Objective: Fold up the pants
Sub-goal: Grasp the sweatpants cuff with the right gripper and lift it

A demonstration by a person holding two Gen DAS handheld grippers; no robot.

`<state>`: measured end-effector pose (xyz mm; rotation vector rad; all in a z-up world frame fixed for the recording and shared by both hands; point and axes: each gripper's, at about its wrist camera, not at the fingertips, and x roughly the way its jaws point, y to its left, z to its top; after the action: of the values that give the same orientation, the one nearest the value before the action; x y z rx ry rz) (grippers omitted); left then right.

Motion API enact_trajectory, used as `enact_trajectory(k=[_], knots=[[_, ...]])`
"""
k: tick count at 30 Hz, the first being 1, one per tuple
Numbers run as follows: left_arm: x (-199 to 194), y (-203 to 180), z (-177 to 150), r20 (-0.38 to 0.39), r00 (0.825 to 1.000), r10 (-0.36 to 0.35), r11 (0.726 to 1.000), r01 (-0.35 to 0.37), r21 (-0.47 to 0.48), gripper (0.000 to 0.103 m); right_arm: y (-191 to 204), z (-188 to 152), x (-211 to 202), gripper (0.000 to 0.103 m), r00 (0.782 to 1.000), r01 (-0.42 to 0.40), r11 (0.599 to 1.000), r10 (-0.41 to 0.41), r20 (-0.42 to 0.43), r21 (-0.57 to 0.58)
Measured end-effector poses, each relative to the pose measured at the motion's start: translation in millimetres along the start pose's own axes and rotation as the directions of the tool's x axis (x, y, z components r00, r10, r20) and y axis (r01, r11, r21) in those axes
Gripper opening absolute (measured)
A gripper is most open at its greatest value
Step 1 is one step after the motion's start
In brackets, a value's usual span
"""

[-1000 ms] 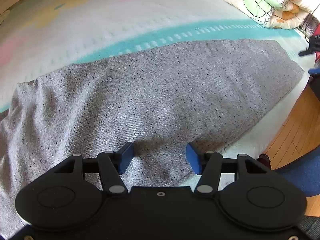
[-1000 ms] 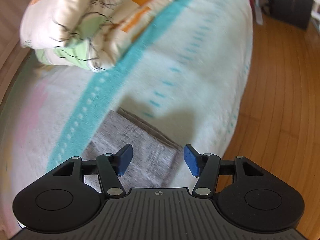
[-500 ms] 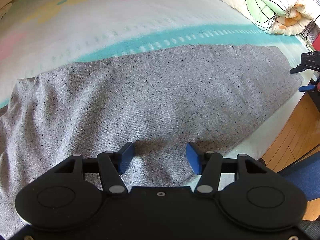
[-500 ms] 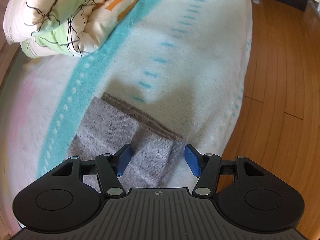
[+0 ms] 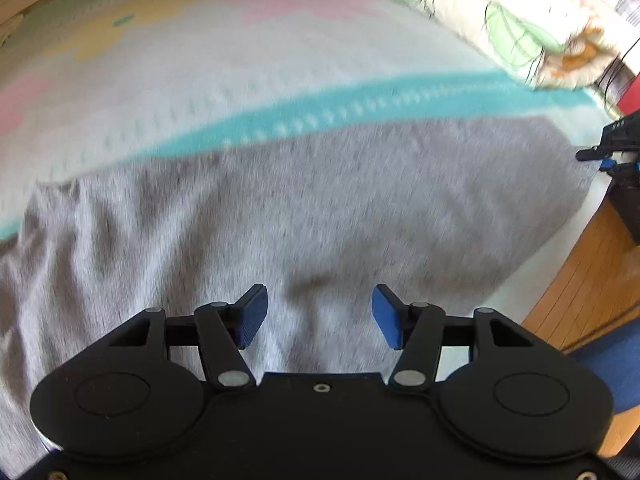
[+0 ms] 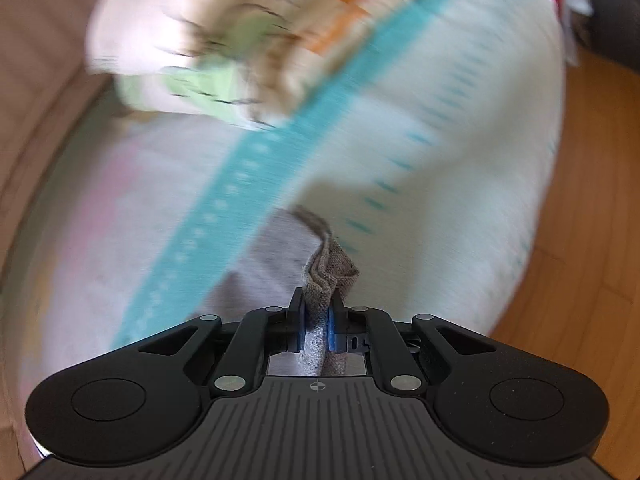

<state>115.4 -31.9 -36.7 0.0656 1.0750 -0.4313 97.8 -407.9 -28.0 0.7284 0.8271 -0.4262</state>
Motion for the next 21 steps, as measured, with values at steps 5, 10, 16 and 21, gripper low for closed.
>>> enact_trajectory(k=[5,10,16,21], knots=[[-4,-10,44,0.046,0.999,0.015,1.000,-0.015,0.001,0.061,22,0,-18,0.010,0.995,-0.074,0.993,0.079,0.056,-0.093],[24,-42,83,0.017,1.000,0.006,1.000,-0.006,0.013,0.061,23,3,-28,0.010,0.985,-0.146,0.984,0.154,0.072,-0.102],[81,-66,99,-0.060,0.997,0.055,0.998,-0.056,-0.028,0.061,18,7,-38,0.010,0.971,-0.218,0.972,0.226,0.081,-0.092],[113,-75,102,-0.048,0.986,0.161,0.987,-0.161,0.006,0.060,23,9,-41,0.010,0.958,-0.268,0.958,0.276,0.079,-0.106]])
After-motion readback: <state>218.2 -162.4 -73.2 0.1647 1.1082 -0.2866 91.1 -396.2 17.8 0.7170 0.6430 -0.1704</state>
